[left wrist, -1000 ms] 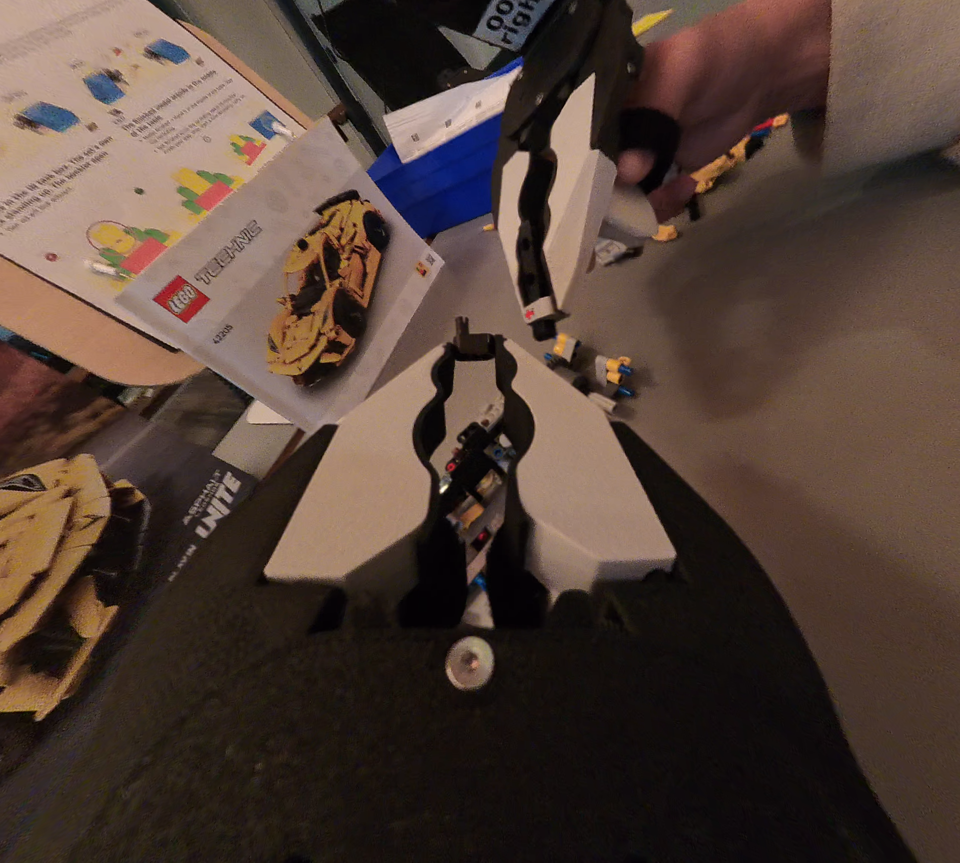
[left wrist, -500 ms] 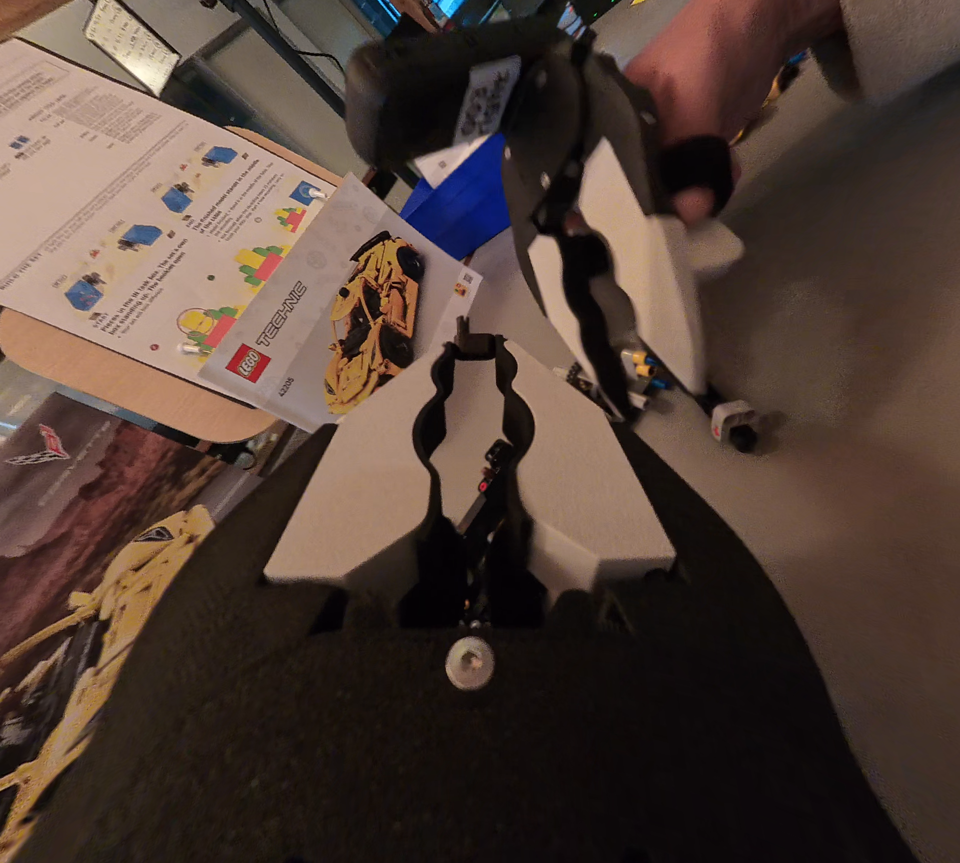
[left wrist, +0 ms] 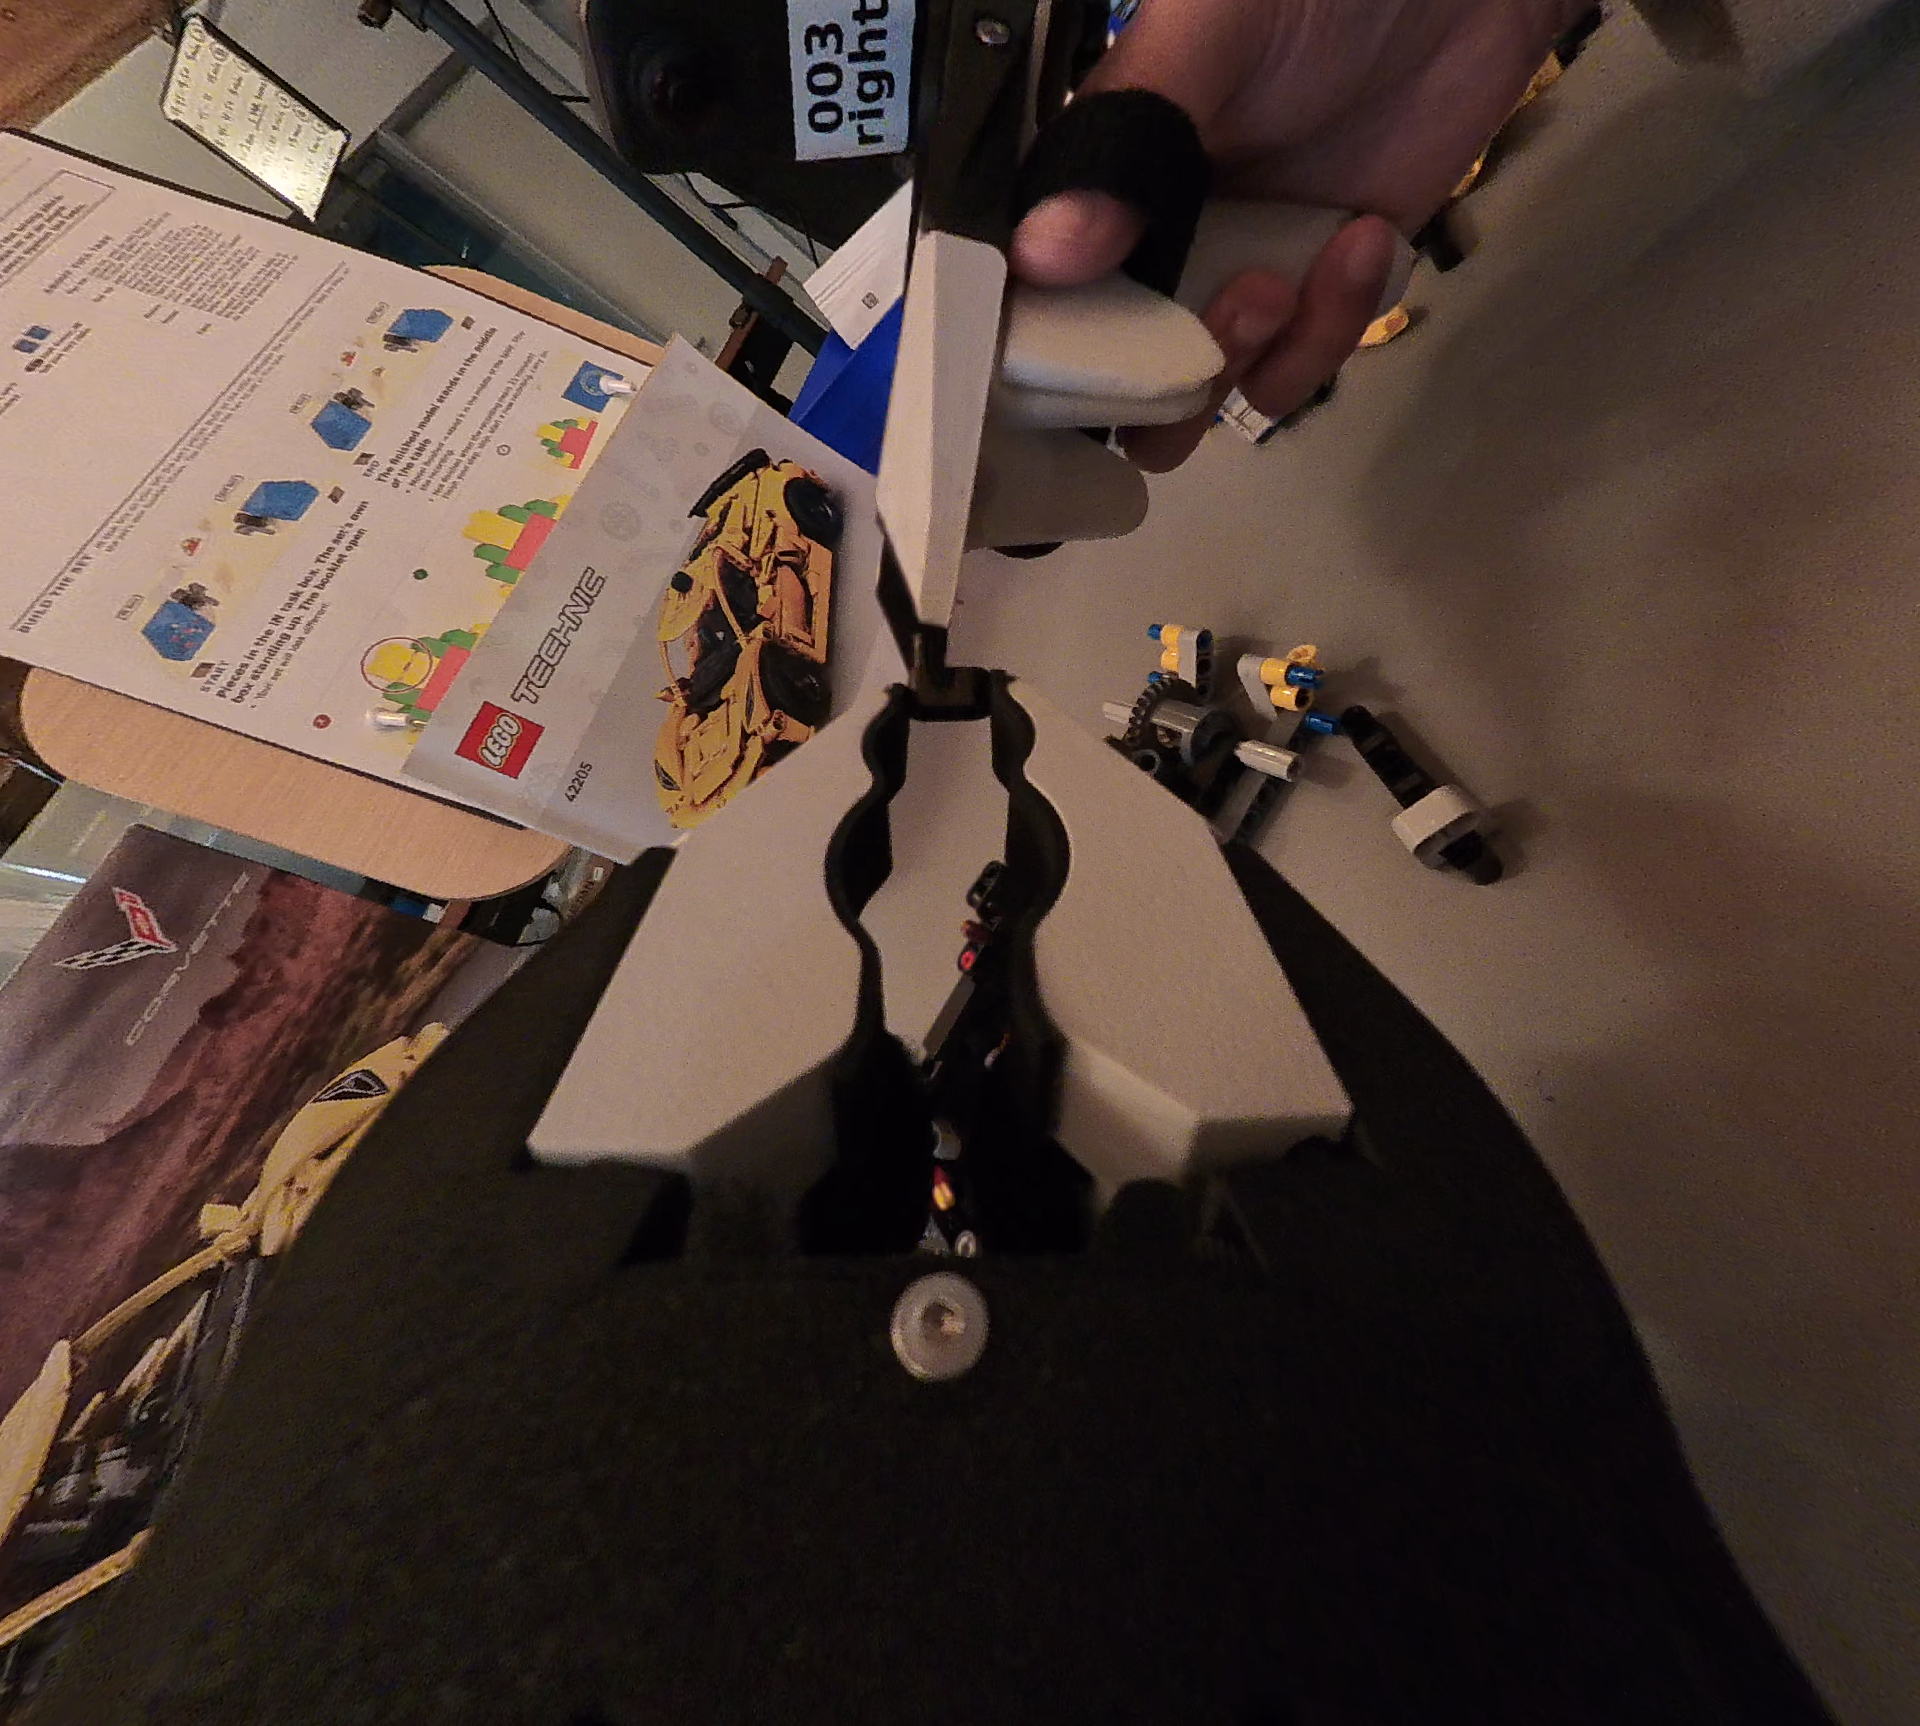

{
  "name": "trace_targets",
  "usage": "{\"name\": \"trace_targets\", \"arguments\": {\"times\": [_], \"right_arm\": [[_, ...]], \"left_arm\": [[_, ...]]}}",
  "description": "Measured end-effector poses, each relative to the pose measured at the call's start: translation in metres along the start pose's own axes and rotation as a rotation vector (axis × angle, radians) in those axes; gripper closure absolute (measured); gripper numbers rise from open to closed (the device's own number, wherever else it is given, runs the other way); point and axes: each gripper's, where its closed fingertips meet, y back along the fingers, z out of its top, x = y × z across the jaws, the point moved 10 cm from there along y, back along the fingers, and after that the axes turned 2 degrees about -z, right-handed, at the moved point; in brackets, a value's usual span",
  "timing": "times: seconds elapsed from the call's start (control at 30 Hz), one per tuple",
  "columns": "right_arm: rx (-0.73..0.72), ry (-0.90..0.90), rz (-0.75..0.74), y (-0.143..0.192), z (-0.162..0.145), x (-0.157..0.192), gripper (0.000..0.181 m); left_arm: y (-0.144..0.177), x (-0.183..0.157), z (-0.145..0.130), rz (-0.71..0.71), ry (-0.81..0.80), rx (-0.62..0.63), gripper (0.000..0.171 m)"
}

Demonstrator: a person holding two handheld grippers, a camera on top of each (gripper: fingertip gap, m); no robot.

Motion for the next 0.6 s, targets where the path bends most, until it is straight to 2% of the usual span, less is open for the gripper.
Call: {"name": "trace_targets", "arguments": {"times": [0.07, 0.13, 0.3, 0.43, 0.53, 0.6], "right_arm": [[0.007, -0.002, -0.002, 0.001, 0.0, 0.0, 0.167], [0.002, -0.01, -0.011, 0.002, 0.0, -0.001, 0.177], [0.023, 0.011, -0.03, 0.002, 0.001, 0.0, 0.178], [-0.038, 0.02, 0.039, 0.009, 0.009, 0.005, 0.178], [-0.046, 0.019, 0.046, 0.012, 0.009, 0.006, 0.178], [-0.042, 0.013, 0.046, 0.014, 0.008, 0.005, 0.178]], "left_arm": [[0.0, 0.0, 0.0, -0.004, -0.008, -0.001, 0.156], [0.001, -0.001, 0.002, 0.0, -0.015, -0.008, 0.156], [0.0, -0.003, 0.005, 0.024, -0.052, 0.02, 0.156], [0.005, 0.003, 0.019, 0.081, -0.032, 0.0, 0.156], [0.003, -0.001, 0.023, 0.14, -0.125, 0.027, 0.157], [0.003, -0.001, 0.022, 0.137, -0.117, 0.033, 0.157]]}}
